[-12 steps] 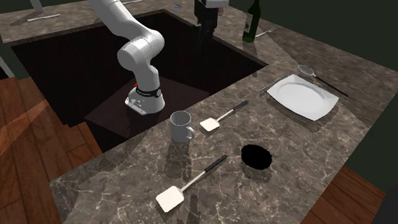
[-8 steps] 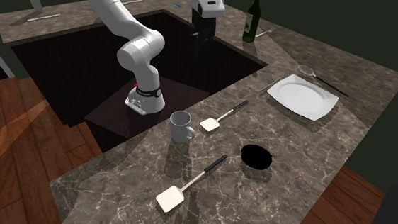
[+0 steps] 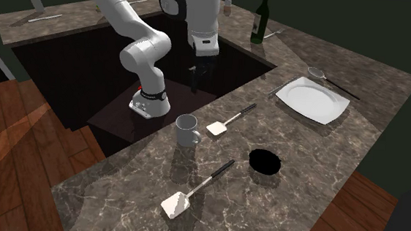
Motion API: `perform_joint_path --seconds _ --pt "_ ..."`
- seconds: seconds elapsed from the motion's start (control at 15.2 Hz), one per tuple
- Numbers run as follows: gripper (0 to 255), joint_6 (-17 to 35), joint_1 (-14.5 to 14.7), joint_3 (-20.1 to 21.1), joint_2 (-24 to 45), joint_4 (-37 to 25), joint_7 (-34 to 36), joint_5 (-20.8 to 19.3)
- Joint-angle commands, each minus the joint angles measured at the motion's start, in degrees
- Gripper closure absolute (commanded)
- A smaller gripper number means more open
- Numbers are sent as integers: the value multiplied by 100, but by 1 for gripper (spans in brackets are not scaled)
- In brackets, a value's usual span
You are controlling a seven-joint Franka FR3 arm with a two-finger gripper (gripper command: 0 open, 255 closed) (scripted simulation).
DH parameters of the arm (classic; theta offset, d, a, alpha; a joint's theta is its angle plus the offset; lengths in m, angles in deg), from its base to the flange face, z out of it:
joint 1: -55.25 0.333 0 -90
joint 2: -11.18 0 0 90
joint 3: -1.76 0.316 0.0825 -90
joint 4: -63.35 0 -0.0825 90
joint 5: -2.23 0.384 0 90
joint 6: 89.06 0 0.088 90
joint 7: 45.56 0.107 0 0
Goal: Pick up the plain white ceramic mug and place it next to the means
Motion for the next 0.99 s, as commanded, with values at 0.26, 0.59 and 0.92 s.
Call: perform_joint_path --seconds 0.26,0.59,0.92 --pt "0 1300 -419 -432 445 665 -57 -403" --pt "0 2075 -588 -654 856 955 -81 -576" --pt "0 2596 -583 -733 1168 1165 -84 -617"
